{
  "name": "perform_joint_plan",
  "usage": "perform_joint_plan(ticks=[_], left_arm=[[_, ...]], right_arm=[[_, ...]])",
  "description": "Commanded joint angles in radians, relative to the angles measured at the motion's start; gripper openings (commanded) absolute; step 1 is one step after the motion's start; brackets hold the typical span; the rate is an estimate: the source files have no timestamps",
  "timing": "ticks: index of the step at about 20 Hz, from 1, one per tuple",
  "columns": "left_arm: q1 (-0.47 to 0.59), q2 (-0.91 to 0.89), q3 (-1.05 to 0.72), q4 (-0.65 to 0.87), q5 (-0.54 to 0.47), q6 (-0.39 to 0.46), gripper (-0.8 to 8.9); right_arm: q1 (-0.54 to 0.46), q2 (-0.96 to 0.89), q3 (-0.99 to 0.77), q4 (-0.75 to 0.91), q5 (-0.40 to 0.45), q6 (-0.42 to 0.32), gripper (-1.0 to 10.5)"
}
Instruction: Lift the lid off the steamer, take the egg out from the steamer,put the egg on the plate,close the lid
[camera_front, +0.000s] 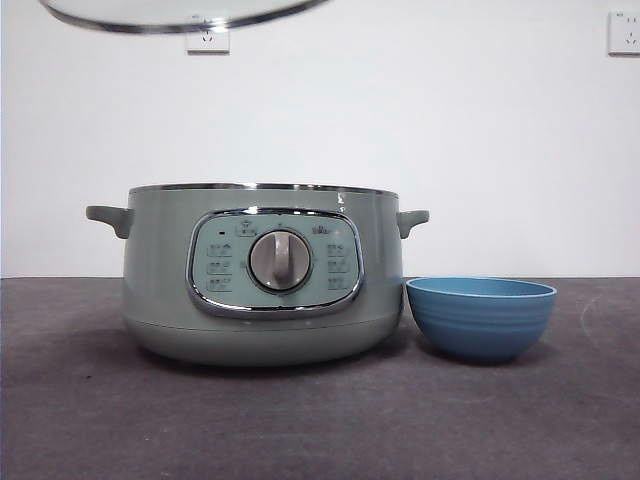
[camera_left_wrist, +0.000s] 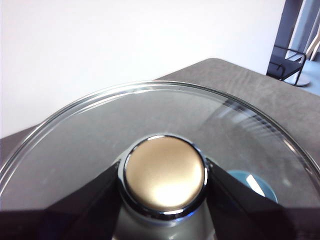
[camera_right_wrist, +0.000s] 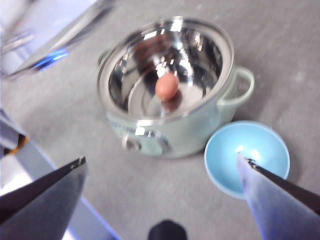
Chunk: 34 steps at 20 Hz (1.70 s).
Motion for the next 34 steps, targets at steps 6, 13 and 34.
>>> perform_joint_plan(ticks=[6,13,34], left_arm=[[-0.002,-0.227,0.006,-0.202,-0.097,-0.014,-0.08],[-0.002,-0.361,0.006,-0.373,-0.133,-0.029,-0.08],[-0.003,-0.525,0.006,-0.599,-0.177,-0.063,-0.08]], right_arm=[[0.103,0.182,0.0,0.172,0.006,0.058,5.1],[0.263,0.354,0.019,0.363,0.124,0.113,5.1],[0.42,1.061,0.547,0.323,0.373,0.098,5.1]])
